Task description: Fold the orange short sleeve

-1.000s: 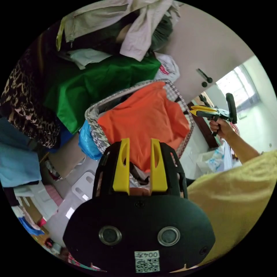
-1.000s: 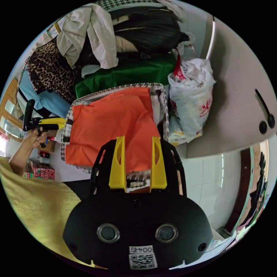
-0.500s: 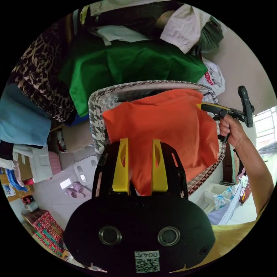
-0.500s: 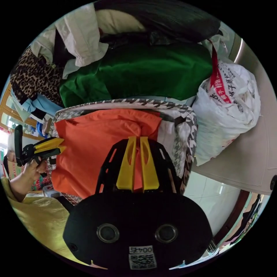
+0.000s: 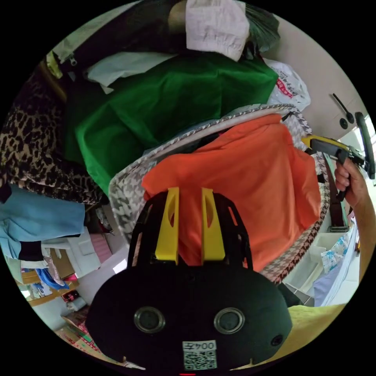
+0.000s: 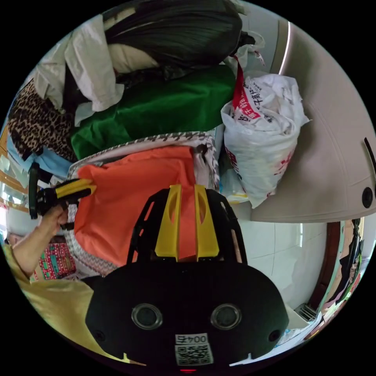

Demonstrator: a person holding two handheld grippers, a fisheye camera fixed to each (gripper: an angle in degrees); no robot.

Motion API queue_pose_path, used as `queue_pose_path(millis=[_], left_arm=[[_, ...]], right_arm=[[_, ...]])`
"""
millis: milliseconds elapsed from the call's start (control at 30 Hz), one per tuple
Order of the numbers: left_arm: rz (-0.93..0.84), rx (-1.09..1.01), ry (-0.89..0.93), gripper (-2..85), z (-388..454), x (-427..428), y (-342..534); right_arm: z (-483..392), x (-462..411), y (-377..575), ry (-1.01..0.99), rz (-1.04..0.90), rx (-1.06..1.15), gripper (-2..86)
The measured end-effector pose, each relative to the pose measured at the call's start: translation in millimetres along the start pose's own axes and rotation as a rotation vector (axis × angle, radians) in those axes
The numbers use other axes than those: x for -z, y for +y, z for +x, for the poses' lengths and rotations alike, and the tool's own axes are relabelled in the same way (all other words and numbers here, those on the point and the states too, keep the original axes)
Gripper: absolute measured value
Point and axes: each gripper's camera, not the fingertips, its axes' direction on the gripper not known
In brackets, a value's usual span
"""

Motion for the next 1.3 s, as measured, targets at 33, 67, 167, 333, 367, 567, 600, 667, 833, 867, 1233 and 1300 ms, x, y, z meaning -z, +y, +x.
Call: queue_pose_path(millis=[33, 67, 167, 333, 367, 567, 600, 667, 833, 867, 1233, 1300], left_arm=[[0.033, -0.011, 0.008, 8.6, 6.7, 10.2, 11.9], [0.055, -0.023, 0.028, 8.7, 14.8, 17.4, 25.1], [0.011, -0.069, 0.078, 9.4, 42.7, 5.9, 50.6], [-0.126, -0.098, 0.042, 11.3, 82.2, -49.0, 65.2], [-0.135, -0.118, 0.036, 11.6, 92.9, -57.1, 67.4], [-0.05, -0.155, 0.032, 11.3, 137.7, -59.8, 93.5], [-0.015, -0.159, 0.041, 11.1, 142.2, -54.2, 97.9], [0.133, -0.217, 0.121, 9.6, 168.5, -29.2, 115.1], [0.332, -0.543, 0.399, 4.4, 287.1, 11.1, 147.5], [0.37, -0.64, 0.465, 3.1, 329.6, 19.3, 158.9], [0.391, -1.448, 1.104, 0.5, 723.7, 56.5, 441.7], [0.352, -1.535, 1.187, 0.7, 769.9, 57.6, 507.1]], right_arm=[[-0.3, 26.1, 13.5, -0.005, -0.02, 0.013, 6.4], [-1.7, 49.1, 27.6, -0.014, -0.049, 0.022, 6.4], [-10.6, 89.2, 57.6, -0.05, -0.134, 0.053, 6.3], [-21.0, 108.2, 71.5, 0.076, -0.349, 0.082, 7.5], [-17.3, 115.3, 72.9, 0.123, -0.387, 0.07, 7.3], [-12.1, 274.9, 95.8, 0.045, -0.189, -0.041, 8.1], [-11.9, 301.5, 103.2, 0.037, -0.14, -0.058, 8.0], [-9.7, 416.2, 146.8, -0.007, 0.086, -0.15, 7.8], [-20.7, 630.3, 285.9, 0.106, 0.417, -0.379, 7.0], [-27.0, 677.5, 329.0, 0.134, 0.478, -0.448, 6.5], [-196.7, 1004.2, 751.0, 0.586, 0.672, -1.197, 3.4], [-241.4, 1044.2, 814.3, 0.658, 0.68, -1.339, 2.5]])
